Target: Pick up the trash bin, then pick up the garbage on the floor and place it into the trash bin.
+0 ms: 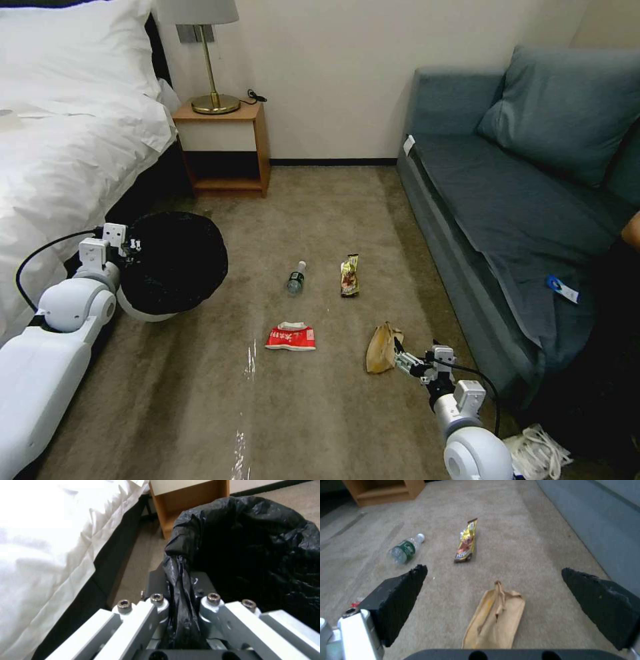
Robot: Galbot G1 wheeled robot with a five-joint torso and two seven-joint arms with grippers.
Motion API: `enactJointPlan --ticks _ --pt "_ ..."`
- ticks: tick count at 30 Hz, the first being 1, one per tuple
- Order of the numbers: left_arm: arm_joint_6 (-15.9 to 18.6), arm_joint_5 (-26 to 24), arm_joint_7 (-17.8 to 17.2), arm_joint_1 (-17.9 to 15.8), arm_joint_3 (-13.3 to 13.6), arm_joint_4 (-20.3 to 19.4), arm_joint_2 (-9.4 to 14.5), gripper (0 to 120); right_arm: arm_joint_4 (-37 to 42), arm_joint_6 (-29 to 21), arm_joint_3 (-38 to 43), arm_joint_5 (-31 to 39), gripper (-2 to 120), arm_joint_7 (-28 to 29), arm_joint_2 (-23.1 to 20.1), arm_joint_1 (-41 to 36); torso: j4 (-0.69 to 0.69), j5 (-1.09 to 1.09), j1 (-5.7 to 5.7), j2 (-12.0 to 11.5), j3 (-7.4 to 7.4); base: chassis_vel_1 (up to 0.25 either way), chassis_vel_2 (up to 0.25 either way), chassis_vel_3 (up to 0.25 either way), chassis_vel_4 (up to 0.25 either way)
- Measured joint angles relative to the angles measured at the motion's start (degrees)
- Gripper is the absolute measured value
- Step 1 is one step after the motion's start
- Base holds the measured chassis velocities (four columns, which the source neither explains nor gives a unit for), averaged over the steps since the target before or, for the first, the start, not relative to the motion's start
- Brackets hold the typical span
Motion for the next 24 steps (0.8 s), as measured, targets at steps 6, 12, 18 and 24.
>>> enactJointPlan --ticks 6,12,18,24 --pt "-0.1 0.0 0.1 0.5 -0.4 -0.4 0.2 6 0.0 0.0 -0.1 -0.4 100 0.0 0.3 -0.4 0.00 -0.01 0.00 0.0 0.00 -0.107 0.115 0.102 -0.116" --pt "-0.2 -0.1 0.3 1.0 -0.7 -0.8 0.6 6 -0.1 0.2 -0.1 -1.0 100 0.0 0.6 -0.6 0.00 0.00 0.00 0.0 0.00 -0.111 0.106 0.106 -0.097" --pt "-0.4 -0.3 0.2 1.2 -1.0 -0.9 0.9 6 -0.3 0.1 -0.8 -1.1 100 0.1 0.9 -0.6 0.00 0.00 0.00 0.0 0.00 -0.100 0.101 0.095 -0.103" --pt "-0.4 -0.5 0.3 1.4 -1.5 -1.1 1.1 6 -0.5 -1.4 -1.8 -1.4 100 1.0 1.3 -0.7 -0.01 0.00 0.01 0.0 0.01 -0.070 0.058 0.056 -0.051"
